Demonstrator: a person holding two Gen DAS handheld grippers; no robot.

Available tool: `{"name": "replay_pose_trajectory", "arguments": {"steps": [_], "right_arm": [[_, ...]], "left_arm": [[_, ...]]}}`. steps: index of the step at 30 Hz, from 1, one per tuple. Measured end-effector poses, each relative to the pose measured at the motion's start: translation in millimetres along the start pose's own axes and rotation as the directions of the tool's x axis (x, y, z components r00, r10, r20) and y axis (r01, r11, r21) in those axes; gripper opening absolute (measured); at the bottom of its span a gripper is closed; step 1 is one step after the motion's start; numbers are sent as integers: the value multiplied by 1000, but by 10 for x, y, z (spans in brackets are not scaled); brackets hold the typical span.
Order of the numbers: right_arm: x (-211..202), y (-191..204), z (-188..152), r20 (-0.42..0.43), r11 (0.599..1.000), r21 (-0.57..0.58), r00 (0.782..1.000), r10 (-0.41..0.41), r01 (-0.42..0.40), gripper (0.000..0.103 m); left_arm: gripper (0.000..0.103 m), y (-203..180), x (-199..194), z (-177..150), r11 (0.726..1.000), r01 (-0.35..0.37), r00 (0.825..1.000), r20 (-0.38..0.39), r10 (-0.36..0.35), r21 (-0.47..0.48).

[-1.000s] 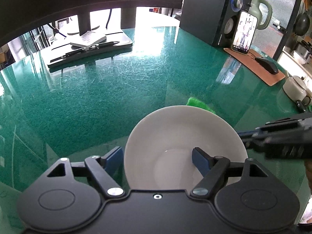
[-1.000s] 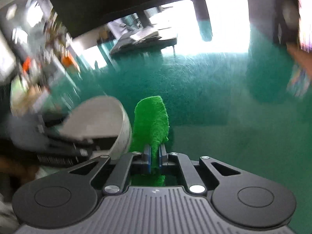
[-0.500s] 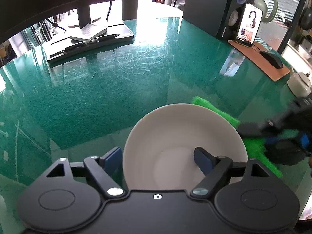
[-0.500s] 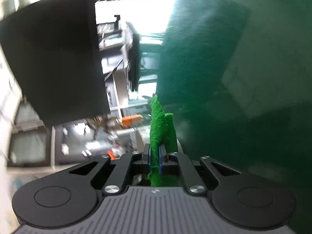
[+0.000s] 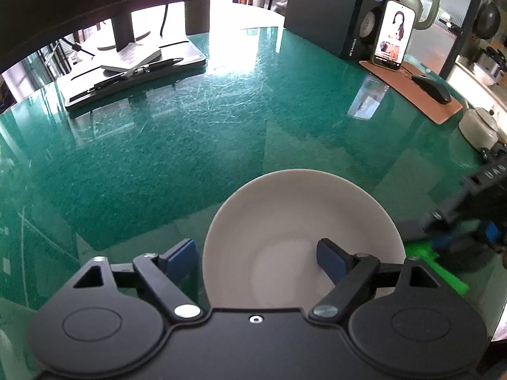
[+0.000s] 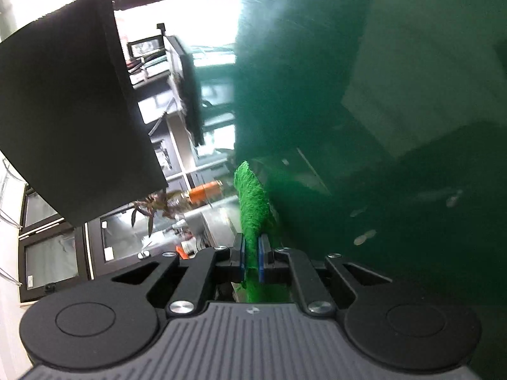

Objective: Clean bowl

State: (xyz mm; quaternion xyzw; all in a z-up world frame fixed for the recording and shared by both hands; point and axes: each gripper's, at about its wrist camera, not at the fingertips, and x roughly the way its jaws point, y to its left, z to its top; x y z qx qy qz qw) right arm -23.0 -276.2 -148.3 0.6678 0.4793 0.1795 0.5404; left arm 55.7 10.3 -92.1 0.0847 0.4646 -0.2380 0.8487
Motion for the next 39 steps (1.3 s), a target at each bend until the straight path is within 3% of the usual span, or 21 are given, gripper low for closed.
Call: {"name": "replay_pose_trajectory", "arguments": {"steps": [7,10,12,15,17,21,24,31,35,39], "right_arm": [[267,203,254,58,1000,-6,998,-1,2,11],[468,375,345,43,999,-34,999,24,-22,11],[497,446,356,45,999,-48,999,22,-20,11],[432,432,381,55,999,-34,998,11,-9,11],[390,415,377,52,999,-39,999,-3,5,11],[419,437,417,32,998,-58,999,-22,24,11],[531,500,428,22,996,-79,999,-39,41,11],[392,622,318,4,979,-157,991,-134,133,11],[174,536,149,9,982,-125,990,-139,139,11],[241,527,213,52,988,-97,992,-117,121,11]], "left_arm": [[78,14,3,20,1000,13,1000,6,-13,10],[51,83,11,144,997,75,997,-11,-75,31],[33,289,44,293,990,139,989,-42,-141,-34],[22,488,33,394,984,165,984,-53,-169,-70],[22,509,-3,387,988,147,986,-69,-150,-53],[23,571,-119,225,977,143,985,-76,-156,-156],[19,504,-128,115,981,88,990,-93,-105,-170],[20,613,-17,289,985,167,980,-98,-171,-49],[25,476,27,355,985,158,984,-88,-152,71],[25,439,22,328,985,152,986,-79,-146,84]]}}
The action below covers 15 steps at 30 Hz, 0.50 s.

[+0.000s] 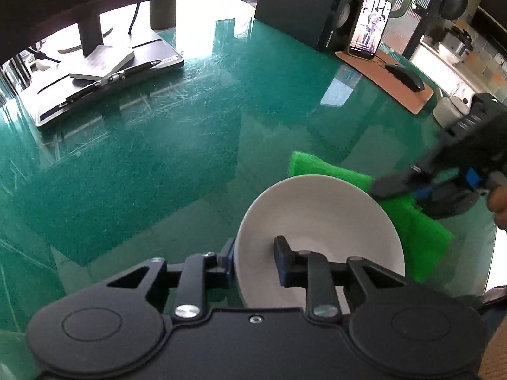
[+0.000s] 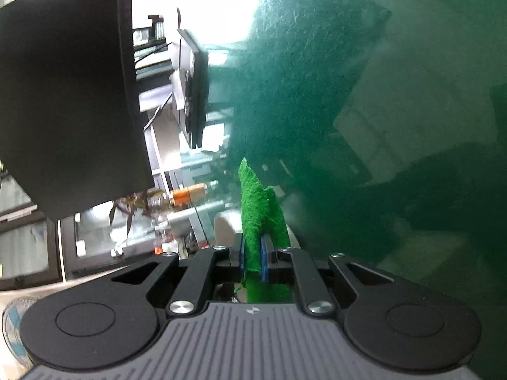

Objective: Clean bowl
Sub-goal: 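Tilt the bowl with the left tool while the right tool wipes its outer wall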

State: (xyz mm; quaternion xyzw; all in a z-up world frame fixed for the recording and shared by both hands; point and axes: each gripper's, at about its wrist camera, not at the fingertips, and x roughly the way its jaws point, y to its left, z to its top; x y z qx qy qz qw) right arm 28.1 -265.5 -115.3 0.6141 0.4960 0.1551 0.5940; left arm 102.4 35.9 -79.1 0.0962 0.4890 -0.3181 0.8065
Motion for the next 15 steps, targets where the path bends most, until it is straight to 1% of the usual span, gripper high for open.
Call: {"name": "replay_pose_trajectory", "arguments": {"steps": [2,6,9,13,15], "right_arm": [[104,35,77,14,1000,4,1000,27,-27,11],[257,123,130,5,998,-15,998,59,-59,11],[134,57,83,-8,998,-11,998,59,-59,11],[-103,-124,-60,-47,1000,15,999,3,-2,11],[-144,-182,-119,-52,999,38,999,8,-6,11]], "left_arm": [[25,-11,0,5,1000,-2,1000,-3,2,5],[26,-6,-4,19,1000,1,1000,-11,-1,11],[29,2,15,44,1000,20,1000,-14,-20,23],[30,2,44,71,998,36,999,-12,-36,50],[31,6,58,75,997,48,999,-10,-47,53]]}}
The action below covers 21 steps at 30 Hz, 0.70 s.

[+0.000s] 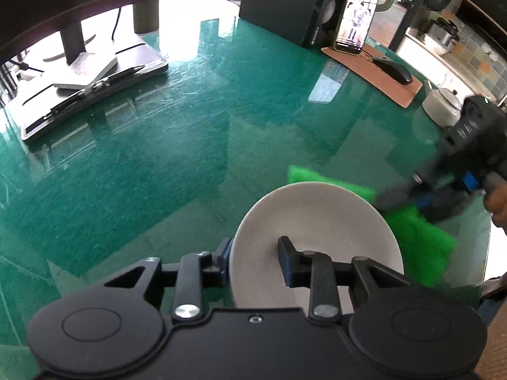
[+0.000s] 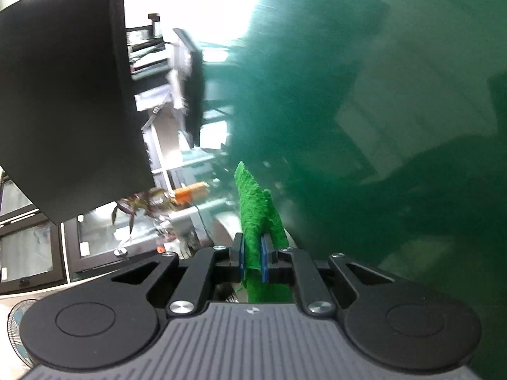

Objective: Clean bowl
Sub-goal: 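Tilt the bowl with the left tool while the right tool wipes its outer wall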

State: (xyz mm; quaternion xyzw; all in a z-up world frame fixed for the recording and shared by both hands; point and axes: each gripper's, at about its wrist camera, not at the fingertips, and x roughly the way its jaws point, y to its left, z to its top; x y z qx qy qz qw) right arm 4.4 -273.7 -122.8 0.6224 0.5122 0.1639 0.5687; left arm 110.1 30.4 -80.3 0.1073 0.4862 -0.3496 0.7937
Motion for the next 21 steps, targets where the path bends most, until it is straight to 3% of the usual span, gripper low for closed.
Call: {"name": "replay_pose_trajectory", "arguments": {"steps": [5,10,21], "right_arm": [[246,106,201,42,999,-20,999,33,-32,12],[488,229,326,17,997,-53,998,61,-60,12],[18,-144,13,-21,999,28,999,40,-40,12]], "left_arm": [[33,-35,15,21,1000,-8,1000,-13,8,8],[33,-41,22,30,1000,-5,1000,-20,5,6],[38,1,84,104,997,53,998,-28,-52,56]]}}
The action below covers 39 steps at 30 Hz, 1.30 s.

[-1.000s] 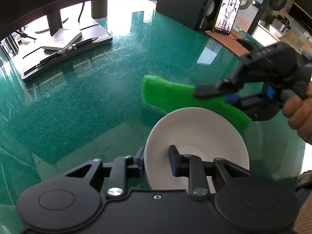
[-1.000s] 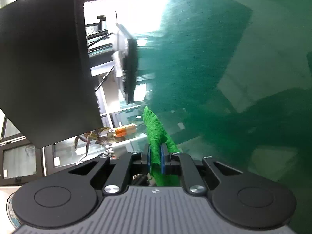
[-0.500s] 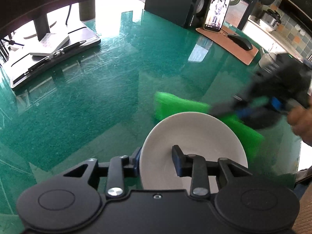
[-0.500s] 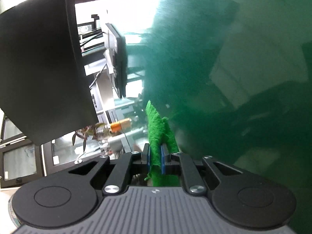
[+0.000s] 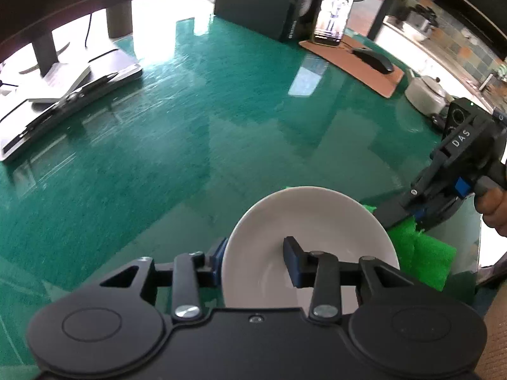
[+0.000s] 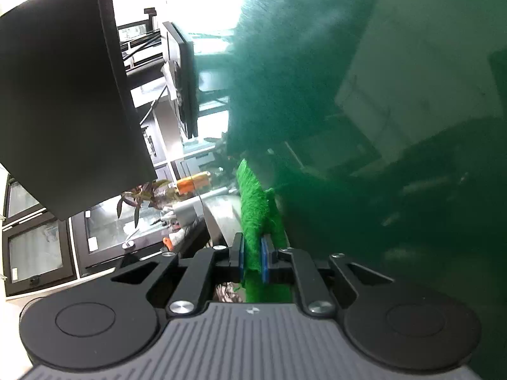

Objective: Clean bowl
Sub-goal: 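Tilt the bowl with the left tool while the right tool wipes its outer wall, then hold the bowl with the left tool while the right tool rubs the cloth along the rim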

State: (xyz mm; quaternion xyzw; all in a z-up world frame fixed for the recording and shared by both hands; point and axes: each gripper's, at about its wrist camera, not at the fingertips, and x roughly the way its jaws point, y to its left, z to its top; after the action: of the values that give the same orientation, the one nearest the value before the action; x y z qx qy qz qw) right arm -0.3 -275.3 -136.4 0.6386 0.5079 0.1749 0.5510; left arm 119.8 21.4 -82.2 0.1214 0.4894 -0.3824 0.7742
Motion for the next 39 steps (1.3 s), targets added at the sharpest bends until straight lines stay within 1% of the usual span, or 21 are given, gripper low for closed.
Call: {"name": "replay_pose_trajectory", "arguments": {"steps": [2,3,4,5,7,8,9,10,13,14,16,17,18,20,23,25,26,30,34,36,39], "right_arm": [[51,14,76,23,1000,5,1000,18,-19,12],[90,55,119,28,1000,-8,999,25,-25,11],[122,107,157,31,999,-26,999,32,-31,11],[154,159,195,34,998,-45,999,38,-37,11],[206,249,263,39,996,-77,998,51,-48,12],[214,274,283,38,995,-86,998,57,-53,11],[221,290,298,38,994,-92,998,59,-55,12],[242,299,316,34,994,-100,998,48,-45,12],[336,322,349,11,993,-117,1000,14,-12,12],[378,332,355,1,992,-123,1000,1,-1,12],[451,374,368,-14,990,-143,1000,-18,16,12],[480,398,381,-17,988,-152,1000,-23,20,12],[505,421,399,-18,987,-161,999,-28,24,12],[528,453,437,-19,984,-174,999,-32,28,12],[545,473,459,-36,981,-191,998,-46,38,12],[510,447,400,-38,979,-197,998,-57,49,12],[466,412,369,-36,981,-187,998,-58,50,12],[212,219,165,-38,991,-125,998,-59,54,12],[41,91,-30,6,998,-57,1000,-27,27,12],[74,113,-5,29,999,-48,999,-19,21,12],[218,240,119,45,997,-79,999,-22,26,12]], "left_arm": [[38,23,-4,15,1000,-4,1000,-9,4,-26],[38,45,-32,-9,998,-8,1000,0,8,-70],[37,80,-90,-68,989,-10,1000,24,14,-148],[38,122,-157,-143,971,-5,999,51,18,-238],[46,186,-288,-357,903,-1,996,81,40,-430],[59,168,-323,-460,869,-15,995,77,60,-495],[75,124,-346,-551,842,-29,994,70,79,-539],[79,65,-360,-623,820,-38,993,69,94,-571],[80,-128,-348,-688,785,-50,990,73,120,-618],[78,-181,-335,-682,776,-53,990,71,126,-629],[60,-251,-307,-632,767,-73,988,61,145,-638],[49,-277,-302,-619,760,-102,984,49,174,-642],[34,-288,-298,-614,756,-122,980,40,193,-643],[23,-274,-300,-634,757,-135,978,39,207,-639],[19,-252,-305,-665,762,-152,973,41,228,-629],[19,-247,-305,-661,771,-163,970,45,241,-615],[20,-248,-299,-642,782,-178,966,46,255,-597],[28,-264,-249,-531,816,-241,950,43,309,-525],[28,-313,-231,-493,839,-256,946,52,319,-481],[29,-352,-221,-475,855,-274,942,54,330,-440],[30,-393,-213,-454,869,-295,938,55,343,-398]]}}
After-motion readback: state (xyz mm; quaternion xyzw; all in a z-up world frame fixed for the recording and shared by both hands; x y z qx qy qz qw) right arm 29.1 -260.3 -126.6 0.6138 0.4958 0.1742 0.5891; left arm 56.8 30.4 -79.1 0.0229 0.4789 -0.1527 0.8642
